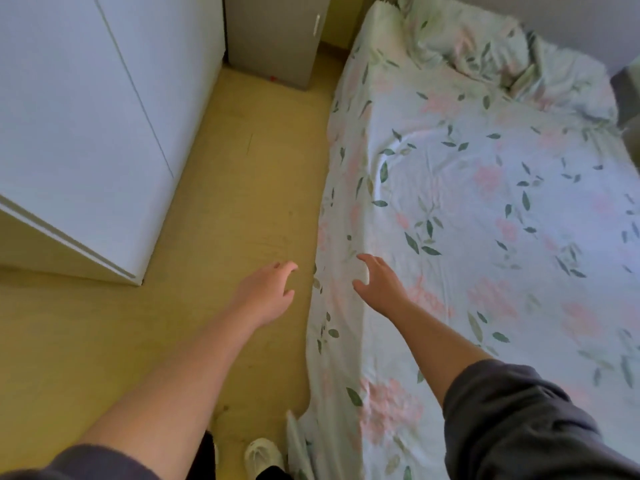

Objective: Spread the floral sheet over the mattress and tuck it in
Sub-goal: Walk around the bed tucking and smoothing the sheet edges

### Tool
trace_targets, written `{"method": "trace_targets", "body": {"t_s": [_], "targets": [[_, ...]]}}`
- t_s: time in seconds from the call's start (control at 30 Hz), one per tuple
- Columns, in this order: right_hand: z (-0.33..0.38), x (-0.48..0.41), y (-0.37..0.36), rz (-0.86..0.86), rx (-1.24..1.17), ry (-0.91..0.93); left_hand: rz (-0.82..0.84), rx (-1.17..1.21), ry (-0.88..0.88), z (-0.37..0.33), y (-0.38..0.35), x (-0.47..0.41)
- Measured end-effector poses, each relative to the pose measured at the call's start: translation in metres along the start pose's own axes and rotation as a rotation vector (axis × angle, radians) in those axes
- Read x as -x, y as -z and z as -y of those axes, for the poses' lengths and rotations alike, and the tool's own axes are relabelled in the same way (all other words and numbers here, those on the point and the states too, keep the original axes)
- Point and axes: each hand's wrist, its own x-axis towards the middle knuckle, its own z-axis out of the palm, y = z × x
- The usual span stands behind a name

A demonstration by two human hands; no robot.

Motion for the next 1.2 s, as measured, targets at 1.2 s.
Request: {"method": "trace_targets", "body": {"t_s": [1.2], "targets": [[-0.193, -0.572, 0.142, 0.038, -0.199, -0.512, 0.212, -0.778, -0.478, -0.178, 0.032, -0.764]]}}
